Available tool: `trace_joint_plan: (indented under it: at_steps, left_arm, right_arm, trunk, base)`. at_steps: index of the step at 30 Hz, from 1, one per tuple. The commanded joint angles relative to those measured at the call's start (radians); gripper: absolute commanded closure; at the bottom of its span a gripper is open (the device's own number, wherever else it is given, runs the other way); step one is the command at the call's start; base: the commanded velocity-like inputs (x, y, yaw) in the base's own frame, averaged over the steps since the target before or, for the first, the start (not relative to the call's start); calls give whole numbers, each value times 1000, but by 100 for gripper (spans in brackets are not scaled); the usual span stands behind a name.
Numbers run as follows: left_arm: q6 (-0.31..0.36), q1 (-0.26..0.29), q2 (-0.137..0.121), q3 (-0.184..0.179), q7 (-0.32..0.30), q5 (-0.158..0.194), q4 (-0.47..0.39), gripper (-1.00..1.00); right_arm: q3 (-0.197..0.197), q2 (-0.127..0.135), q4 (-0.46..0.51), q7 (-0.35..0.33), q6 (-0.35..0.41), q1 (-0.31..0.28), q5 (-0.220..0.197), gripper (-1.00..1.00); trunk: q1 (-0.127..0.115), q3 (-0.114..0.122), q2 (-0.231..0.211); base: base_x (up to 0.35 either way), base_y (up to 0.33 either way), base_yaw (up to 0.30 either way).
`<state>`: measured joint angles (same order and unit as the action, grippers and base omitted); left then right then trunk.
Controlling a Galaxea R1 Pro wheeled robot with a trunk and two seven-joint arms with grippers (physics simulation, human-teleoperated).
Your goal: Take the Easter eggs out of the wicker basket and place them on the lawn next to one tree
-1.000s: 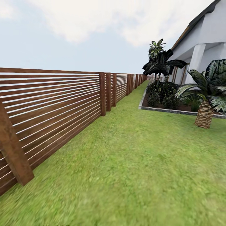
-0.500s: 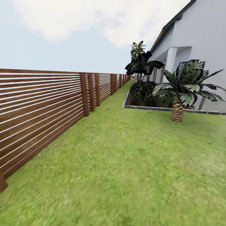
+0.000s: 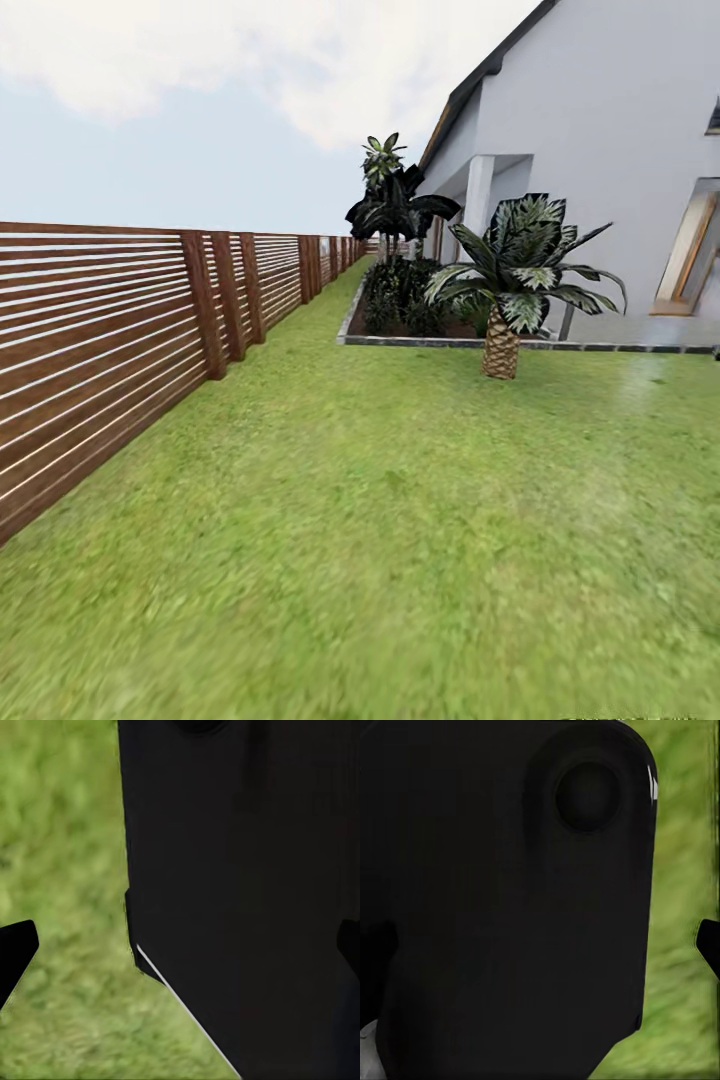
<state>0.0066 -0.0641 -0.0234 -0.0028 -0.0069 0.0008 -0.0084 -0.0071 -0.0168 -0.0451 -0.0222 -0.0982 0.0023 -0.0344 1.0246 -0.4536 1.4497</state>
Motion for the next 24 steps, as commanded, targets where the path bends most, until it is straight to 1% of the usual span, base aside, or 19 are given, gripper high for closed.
trace_joint_plan:
  at_steps: [1, 24]
  left_arm:
    - [1, 0, 0, 0, -1, 0, -1, -100]
    - [1, 0, 0, 0, 1, -2, -1, -100]
  right_arm:
    - [-1, 0, -2, -2, -6, -1, -4, -100]
    - [1, 0, -2, -2, -6, -1, -4, -100]
  trunk:
    - [0, -1, 0]
    - [0, -1, 0]
  base:
    - [203, -247, -294]
    - [194, -247, -297]
